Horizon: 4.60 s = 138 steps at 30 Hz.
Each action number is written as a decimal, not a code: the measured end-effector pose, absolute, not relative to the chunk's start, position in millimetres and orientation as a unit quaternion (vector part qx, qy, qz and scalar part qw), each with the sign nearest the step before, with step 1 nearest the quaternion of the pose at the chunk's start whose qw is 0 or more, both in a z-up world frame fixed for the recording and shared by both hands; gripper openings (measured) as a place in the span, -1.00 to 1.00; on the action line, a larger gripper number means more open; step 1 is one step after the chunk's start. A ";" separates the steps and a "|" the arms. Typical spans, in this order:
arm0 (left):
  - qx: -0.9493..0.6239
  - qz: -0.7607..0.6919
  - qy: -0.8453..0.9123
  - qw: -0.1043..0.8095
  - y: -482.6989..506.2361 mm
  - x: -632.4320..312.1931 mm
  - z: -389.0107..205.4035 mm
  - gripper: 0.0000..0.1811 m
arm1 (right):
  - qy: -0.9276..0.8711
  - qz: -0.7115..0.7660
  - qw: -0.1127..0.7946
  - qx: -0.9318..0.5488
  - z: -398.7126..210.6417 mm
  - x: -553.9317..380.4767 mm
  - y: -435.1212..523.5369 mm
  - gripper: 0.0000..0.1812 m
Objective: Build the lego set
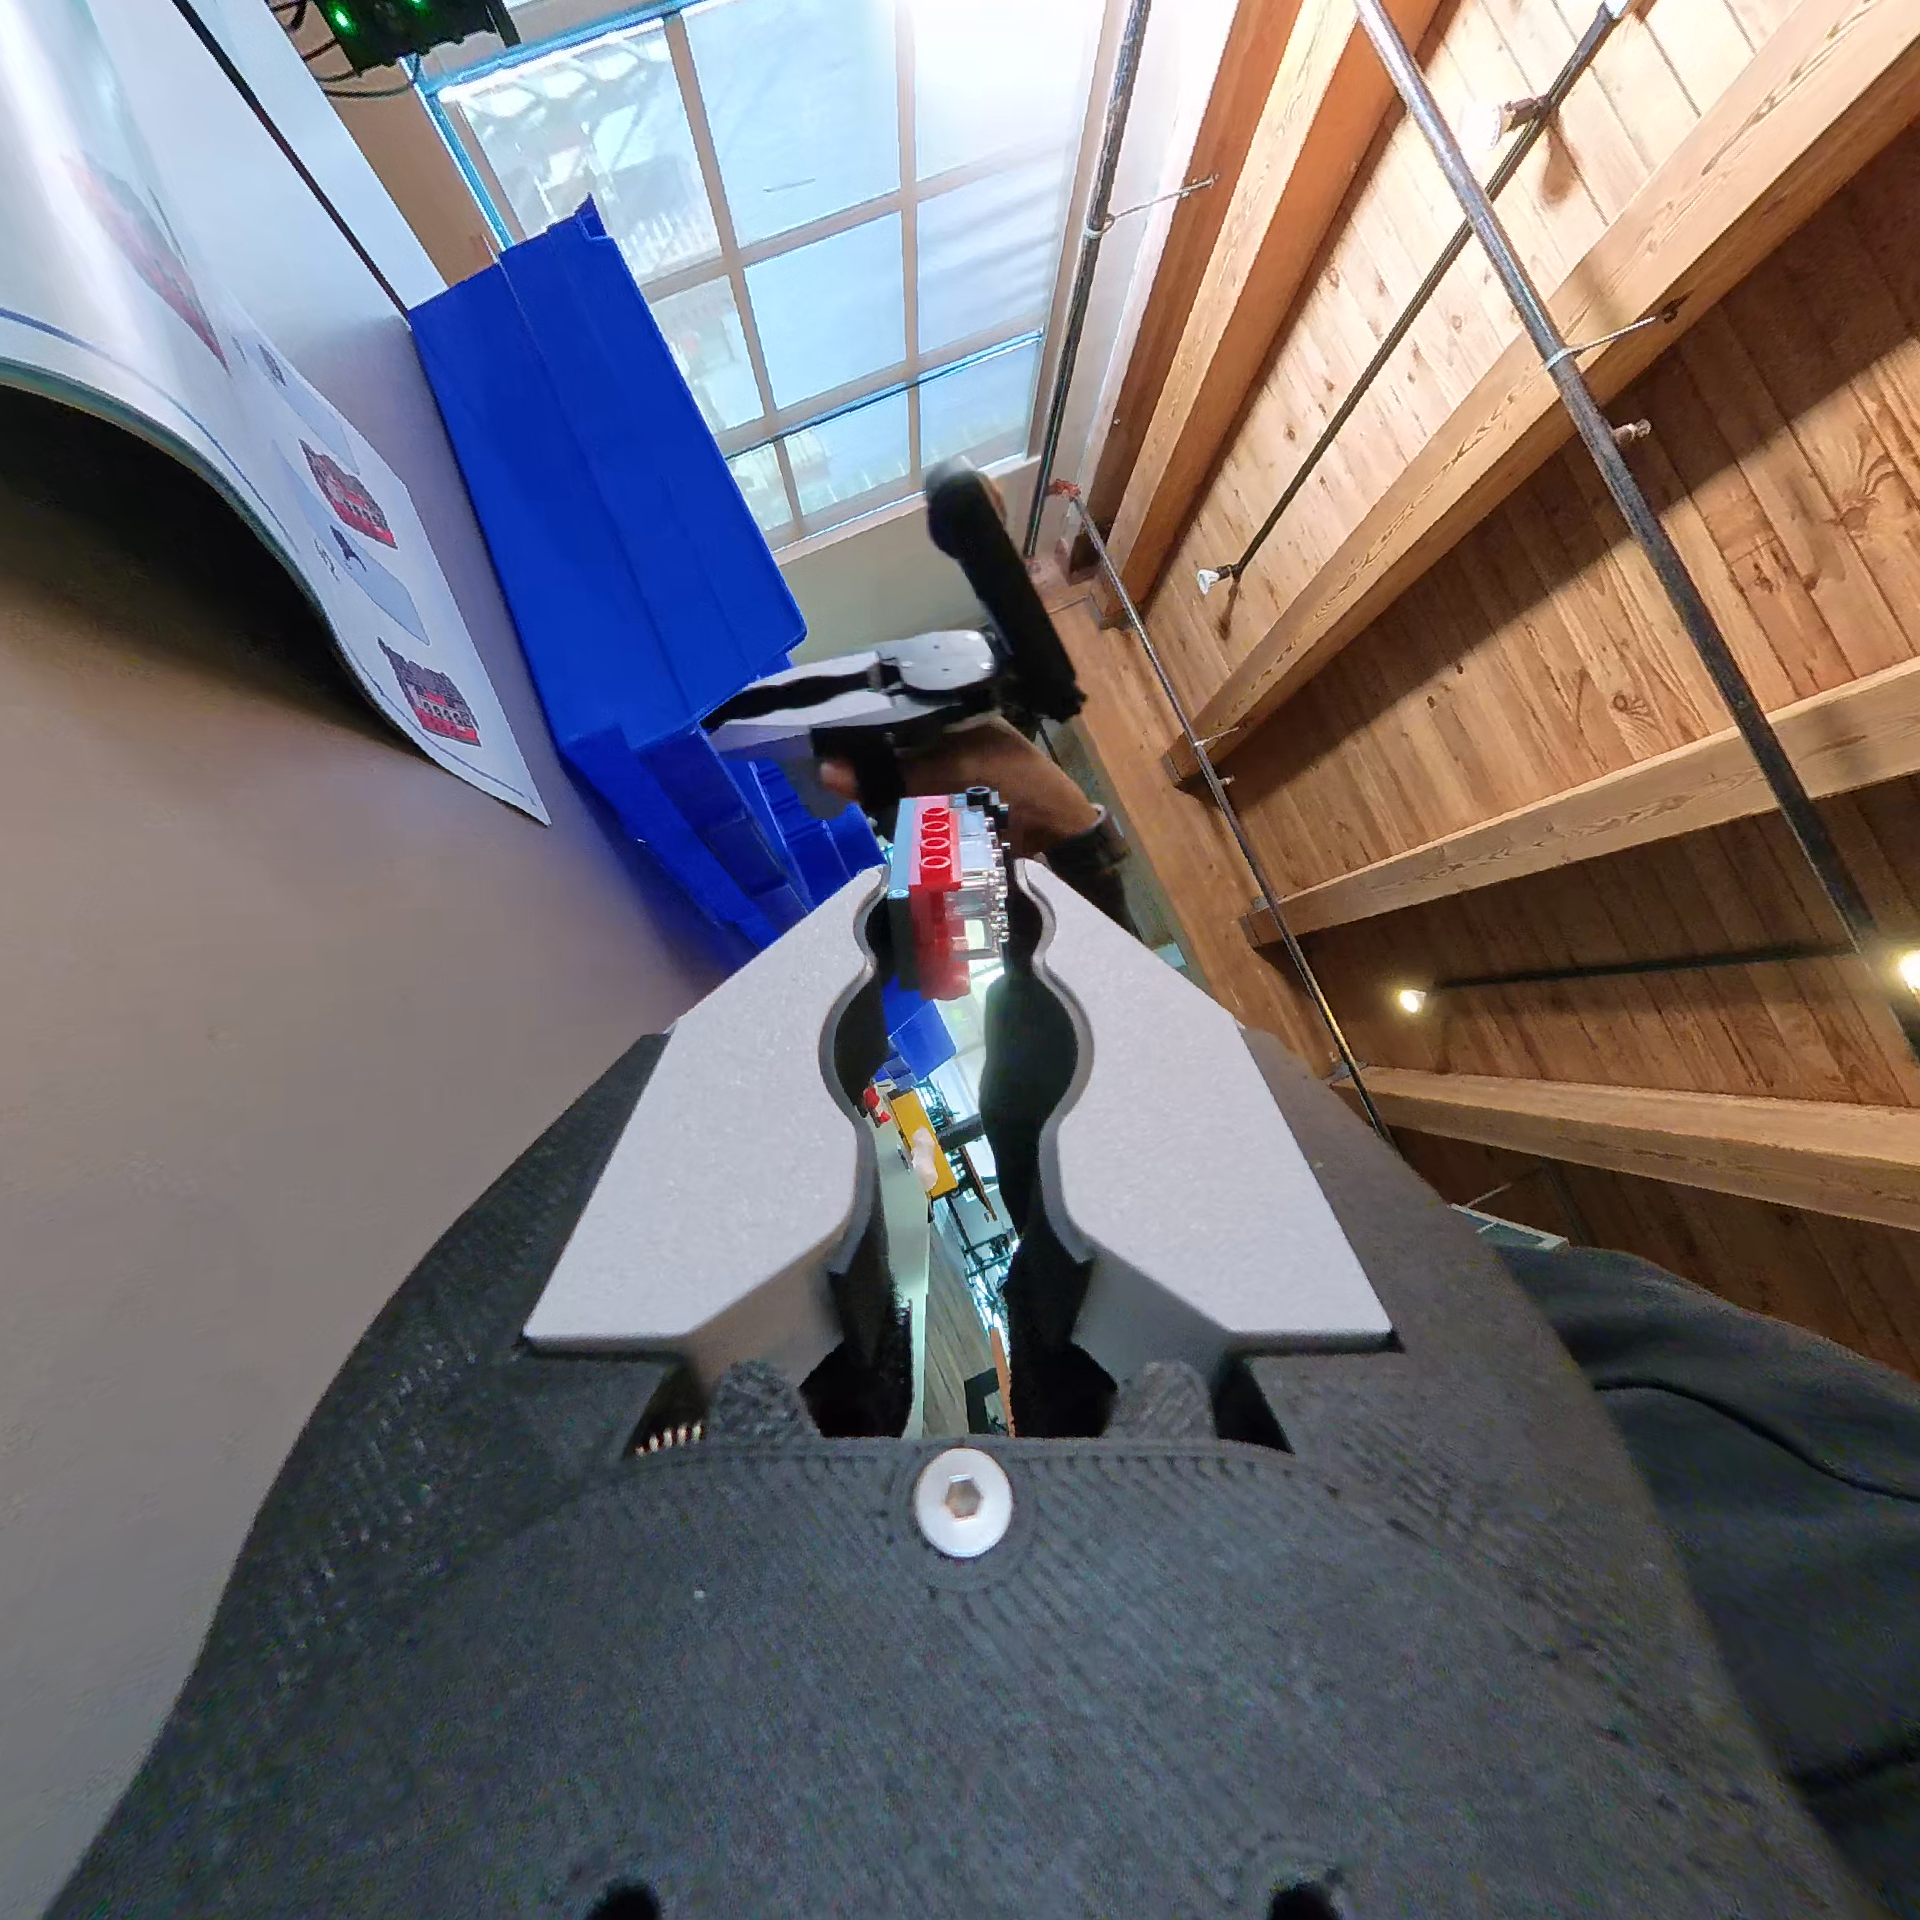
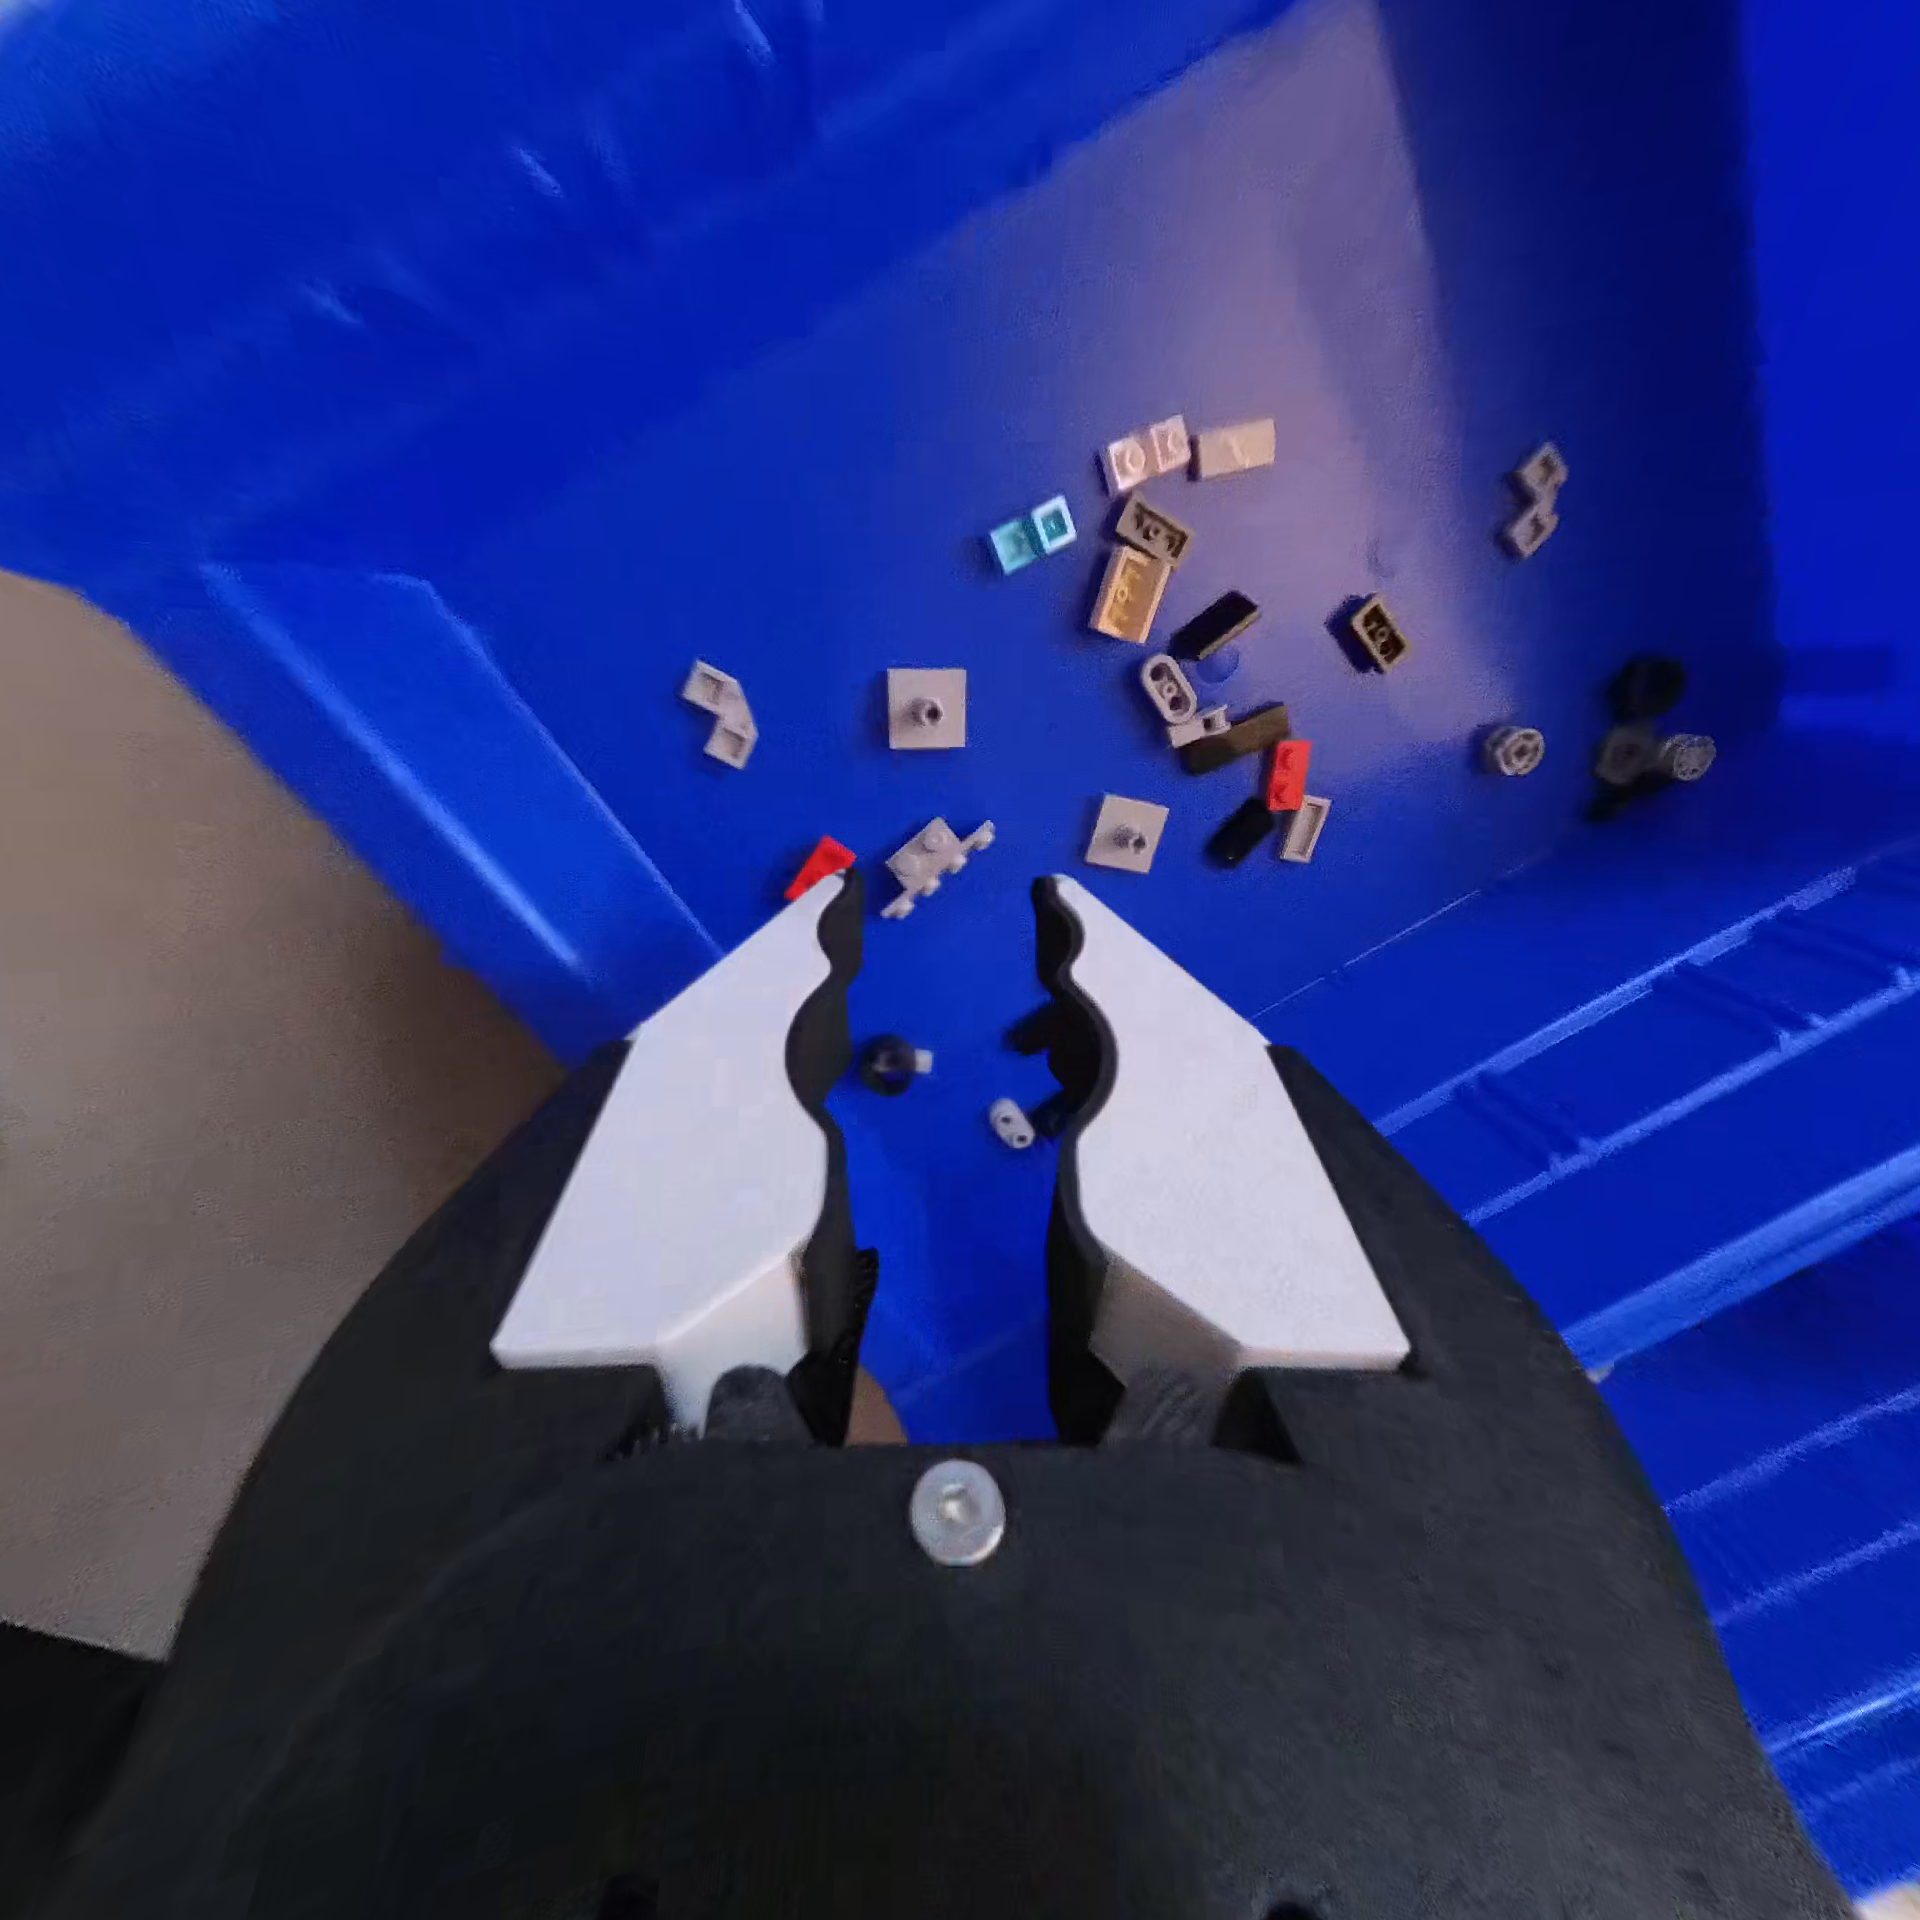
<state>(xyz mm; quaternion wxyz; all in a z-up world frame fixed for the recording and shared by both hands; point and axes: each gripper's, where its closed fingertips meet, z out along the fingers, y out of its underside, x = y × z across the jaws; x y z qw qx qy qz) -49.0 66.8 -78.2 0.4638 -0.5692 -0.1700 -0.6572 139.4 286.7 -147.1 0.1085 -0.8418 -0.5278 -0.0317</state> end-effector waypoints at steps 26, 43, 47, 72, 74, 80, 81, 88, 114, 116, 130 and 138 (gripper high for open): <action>-0.559 -0.631 -0.227 0.488 70.5 -72.4 -84.2 -0.78 | -0.505 0.287 0.214 -0.785 -98.5 30.7 123.7 -0.96; -0.553 -0.625 -0.245 0.493 69.0 -78.4 -85.8 -0.78 | -0.554 0.279 0.180 -0.763 -169.4 -8.5 44.3 -0.73; -0.543 -0.629 -0.255 0.493 69.6 -82.6 -86.0 -0.78 | -0.568 0.307 0.294 -0.705 -136.2 -31.5 52.6 -0.60; -0.533 -0.621 -0.289 0.497 68.5 -85.3 -89.2 -0.76 | -0.543 0.288 0.546 -0.569 -101.4 -101.3 61.0 -0.27; -0.533 -0.623 -0.287 0.494 68.5 -84.6 -89.4 -0.76 | -0.550 0.289 0.546 -0.562 -101.7 -101.6 59.3 -0.31; -0.547 -0.631 -0.264 0.483 67.3 -75.6 -88.0 -0.76 | -0.549 0.309 0.543 -0.556 -97.8 -96.8 61.5 -0.41; -0.548 -0.631 -0.260 0.483 67.0 -74.2 -87.5 -0.75 | -0.548 0.316 0.542 -0.554 -96.7 -95.7 61.7 -0.41; -0.547 -0.650 -0.250 0.464 65.5 -73.8 -86.2 -0.63 | -0.543 0.324 0.548 -0.547 -88.2 -83.4 72.9 -0.41; -0.542 -0.654 -0.252 0.463 62.8 -77.4 -86.3 -0.79 | -0.582 0.343 0.498 -0.543 -95.8 -68.7 66.4 -0.38; -0.540 -0.654 -0.257 0.463 62.8 -79.5 -86.7 -0.79 | -0.609 0.334 0.475 -0.540 -103.1 -55.0 65.9 -0.37; -0.552 -0.648 -0.259 0.456 64.6 -77.1 -90.7 -0.79 | -0.826 0.284 0.216 -0.437 -169.4 -11.8 43.6 -0.34; -0.544 -0.657 -0.265 0.449 65.3 -79.0 -91.1 -0.79 | -0.832 0.310 0.154 -0.434 -181.2 -20.9 39.0 -0.46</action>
